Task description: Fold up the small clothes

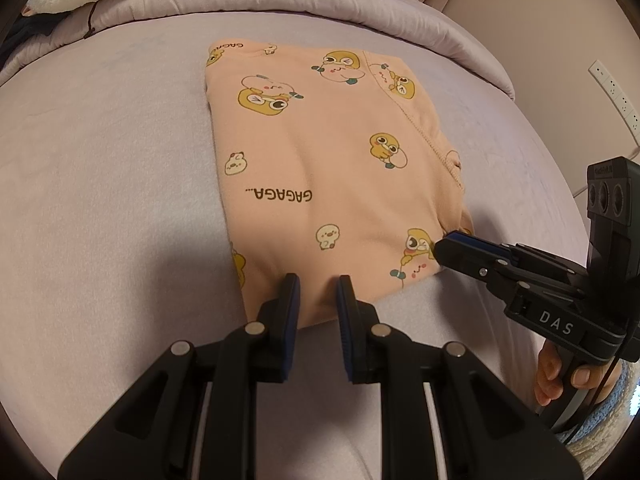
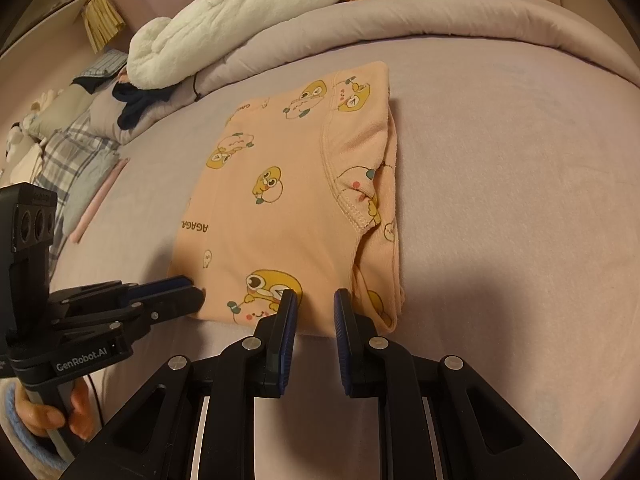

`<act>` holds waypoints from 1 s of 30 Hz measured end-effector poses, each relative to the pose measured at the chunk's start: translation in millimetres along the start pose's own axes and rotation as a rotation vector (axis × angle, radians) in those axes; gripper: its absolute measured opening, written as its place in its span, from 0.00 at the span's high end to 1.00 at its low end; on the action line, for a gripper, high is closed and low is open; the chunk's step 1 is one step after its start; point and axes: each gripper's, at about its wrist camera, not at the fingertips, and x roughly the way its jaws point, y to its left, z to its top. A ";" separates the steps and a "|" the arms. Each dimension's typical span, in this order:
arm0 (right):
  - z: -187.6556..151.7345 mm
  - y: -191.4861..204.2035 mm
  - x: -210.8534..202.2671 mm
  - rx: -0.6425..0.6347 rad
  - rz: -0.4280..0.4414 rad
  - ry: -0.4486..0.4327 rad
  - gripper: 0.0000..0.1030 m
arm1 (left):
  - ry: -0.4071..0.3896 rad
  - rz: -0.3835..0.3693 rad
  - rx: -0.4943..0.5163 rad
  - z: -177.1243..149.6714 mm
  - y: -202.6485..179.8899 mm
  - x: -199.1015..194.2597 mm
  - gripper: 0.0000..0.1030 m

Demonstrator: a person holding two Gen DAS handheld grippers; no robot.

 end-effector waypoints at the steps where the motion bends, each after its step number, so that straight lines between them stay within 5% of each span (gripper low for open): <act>1: 0.2 0.0 0.2 0.000 0.000 0.000 0.84 | 0.000 0.001 0.000 -0.1 -0.2 -0.1 0.82; 30: -2.4 -5.8 -6.2 0.003 -0.039 0.029 0.84 | 0.022 0.020 -0.010 0.6 5.5 -2.8 0.82</act>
